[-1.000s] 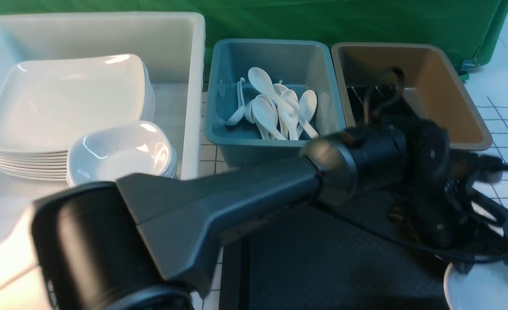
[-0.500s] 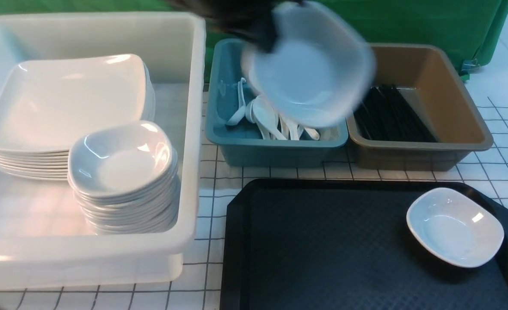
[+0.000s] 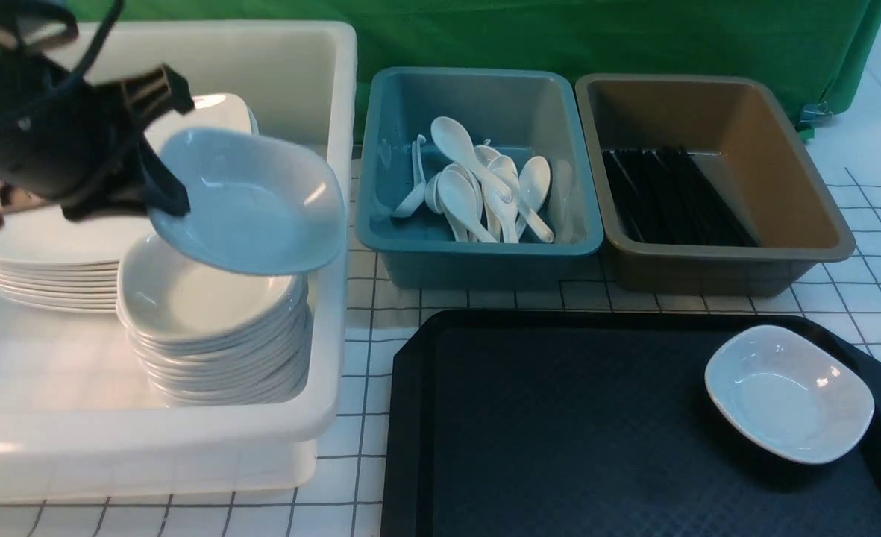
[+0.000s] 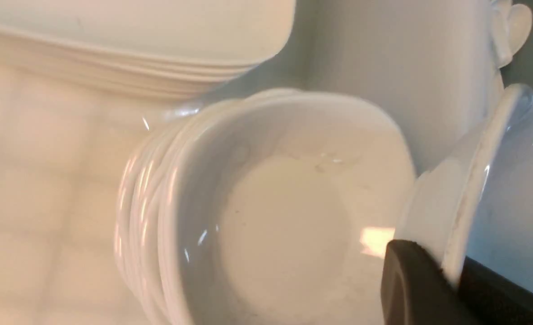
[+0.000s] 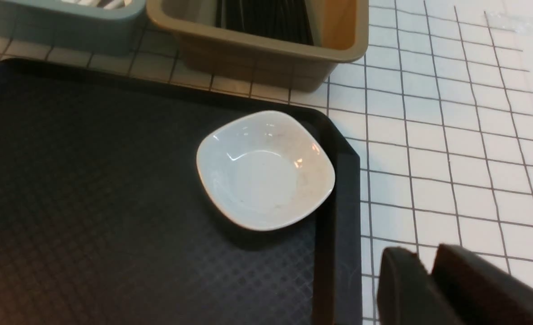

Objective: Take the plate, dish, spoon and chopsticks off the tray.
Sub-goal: Use the left arm to put the small plate into the large storage box on the left

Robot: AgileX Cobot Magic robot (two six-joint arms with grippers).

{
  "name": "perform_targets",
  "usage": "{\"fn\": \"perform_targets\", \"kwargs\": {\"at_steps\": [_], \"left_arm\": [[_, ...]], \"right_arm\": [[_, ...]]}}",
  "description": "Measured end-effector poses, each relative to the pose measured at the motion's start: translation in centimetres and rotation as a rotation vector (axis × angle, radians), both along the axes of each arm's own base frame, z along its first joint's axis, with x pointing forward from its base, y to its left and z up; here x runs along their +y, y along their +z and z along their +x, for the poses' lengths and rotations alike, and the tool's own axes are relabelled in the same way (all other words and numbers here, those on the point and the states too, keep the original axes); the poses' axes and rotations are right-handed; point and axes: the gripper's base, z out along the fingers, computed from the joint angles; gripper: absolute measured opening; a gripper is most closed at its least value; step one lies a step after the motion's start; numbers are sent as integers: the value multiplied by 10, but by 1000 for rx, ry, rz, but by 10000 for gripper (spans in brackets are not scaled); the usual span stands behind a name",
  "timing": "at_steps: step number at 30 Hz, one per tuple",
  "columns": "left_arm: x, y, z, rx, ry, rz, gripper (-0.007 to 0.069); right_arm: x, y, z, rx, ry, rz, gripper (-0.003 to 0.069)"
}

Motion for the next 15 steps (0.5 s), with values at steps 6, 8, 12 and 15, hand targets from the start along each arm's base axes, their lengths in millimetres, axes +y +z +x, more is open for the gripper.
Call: {"fn": "perform_targets", "kwargs": {"at_steps": [6,8,12,15], "left_arm": [[1,-28,1,14,48,-24,47],[2,-29,1,19,56,-13,65],[5,-29,1,12,67,17,154],[6,-26,-1,2,65,30,217]], "right_arm": [[0,0,0,-3,-9,14,122],[0,0,0,-2,-13,20,123],[0,0,0,-2,-13,20,125],[0,0,0,-2,-13,20,132]]}}
